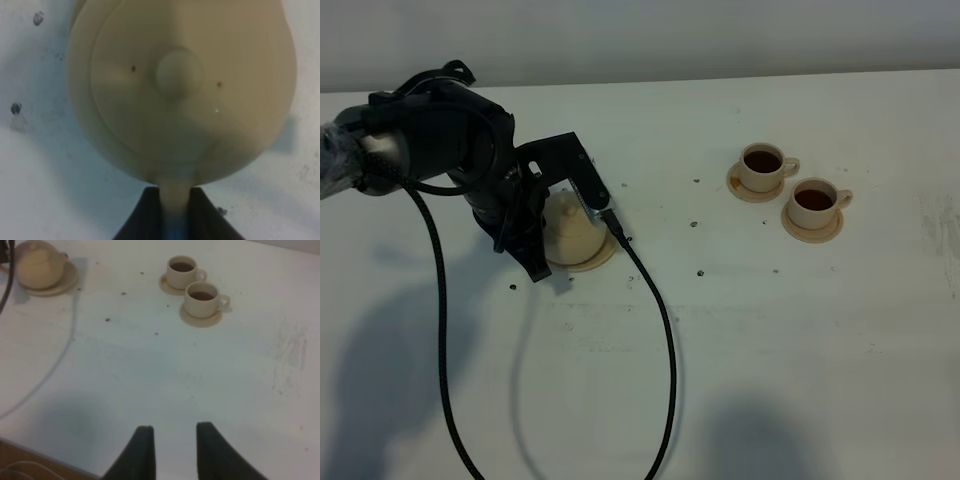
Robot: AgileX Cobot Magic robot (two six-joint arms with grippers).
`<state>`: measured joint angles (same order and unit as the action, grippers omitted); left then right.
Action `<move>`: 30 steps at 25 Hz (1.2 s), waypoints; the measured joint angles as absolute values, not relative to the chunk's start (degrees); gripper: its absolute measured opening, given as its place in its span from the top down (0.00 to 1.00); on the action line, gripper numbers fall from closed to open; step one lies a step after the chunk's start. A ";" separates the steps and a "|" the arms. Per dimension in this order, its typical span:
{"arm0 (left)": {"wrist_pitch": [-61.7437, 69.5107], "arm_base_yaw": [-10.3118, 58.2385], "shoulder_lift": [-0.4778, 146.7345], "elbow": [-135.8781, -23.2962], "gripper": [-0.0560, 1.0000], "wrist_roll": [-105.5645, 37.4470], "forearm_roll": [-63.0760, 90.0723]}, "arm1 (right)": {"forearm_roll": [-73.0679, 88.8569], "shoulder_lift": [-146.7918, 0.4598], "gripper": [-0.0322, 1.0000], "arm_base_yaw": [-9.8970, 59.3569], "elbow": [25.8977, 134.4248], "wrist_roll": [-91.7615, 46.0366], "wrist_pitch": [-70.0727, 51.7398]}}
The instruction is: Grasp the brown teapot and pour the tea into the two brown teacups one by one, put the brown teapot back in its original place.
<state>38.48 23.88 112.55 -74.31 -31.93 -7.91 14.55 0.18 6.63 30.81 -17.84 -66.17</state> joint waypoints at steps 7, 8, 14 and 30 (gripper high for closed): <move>38.50 23.88 113.01 -74.31 0.87 -31.33 -8.13 | 14.55 0.18 0.76 6.63 30.81 -17.84 -66.17; 38.50 23.88 113.01 -74.31 0.87 -31.11 -8.13 | 14.55 0.18 0.76 6.63 30.81 -17.84 -66.17; 38.38 23.88 113.01 -74.31 0.87 -30.33 -8.22 | 14.55 0.18 0.76 6.63 30.81 -17.84 -66.17; 38.73 23.47 113.01 -74.31 0.87 -28.14 -7.94 | 14.55 0.18 0.76 6.63 30.81 -17.84 -66.17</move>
<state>38.73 23.47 113.01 -74.31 -28.14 -7.94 14.55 0.18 6.63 30.81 -17.84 -66.17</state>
